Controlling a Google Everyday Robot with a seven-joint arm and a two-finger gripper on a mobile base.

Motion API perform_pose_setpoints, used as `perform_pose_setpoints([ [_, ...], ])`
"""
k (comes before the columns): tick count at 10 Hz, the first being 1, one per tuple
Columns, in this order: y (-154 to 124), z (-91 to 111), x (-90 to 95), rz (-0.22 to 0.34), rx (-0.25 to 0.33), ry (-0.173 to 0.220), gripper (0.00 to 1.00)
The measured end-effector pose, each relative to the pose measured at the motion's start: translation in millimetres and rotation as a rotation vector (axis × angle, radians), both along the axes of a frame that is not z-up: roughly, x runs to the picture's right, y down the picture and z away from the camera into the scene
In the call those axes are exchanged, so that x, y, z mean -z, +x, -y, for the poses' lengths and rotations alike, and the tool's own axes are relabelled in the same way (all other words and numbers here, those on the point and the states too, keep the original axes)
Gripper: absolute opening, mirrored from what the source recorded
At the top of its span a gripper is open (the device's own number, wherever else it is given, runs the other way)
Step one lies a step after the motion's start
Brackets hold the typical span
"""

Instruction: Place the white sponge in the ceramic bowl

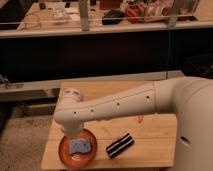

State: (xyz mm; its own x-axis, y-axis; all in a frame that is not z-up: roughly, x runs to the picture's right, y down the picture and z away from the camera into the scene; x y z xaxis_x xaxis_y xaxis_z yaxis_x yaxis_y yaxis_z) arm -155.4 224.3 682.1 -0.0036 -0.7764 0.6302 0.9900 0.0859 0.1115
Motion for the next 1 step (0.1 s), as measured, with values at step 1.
perform_pose_setpoints([
  [1,0.0,0.0,0.0,0.0,0.0,0.0,0.25],
])
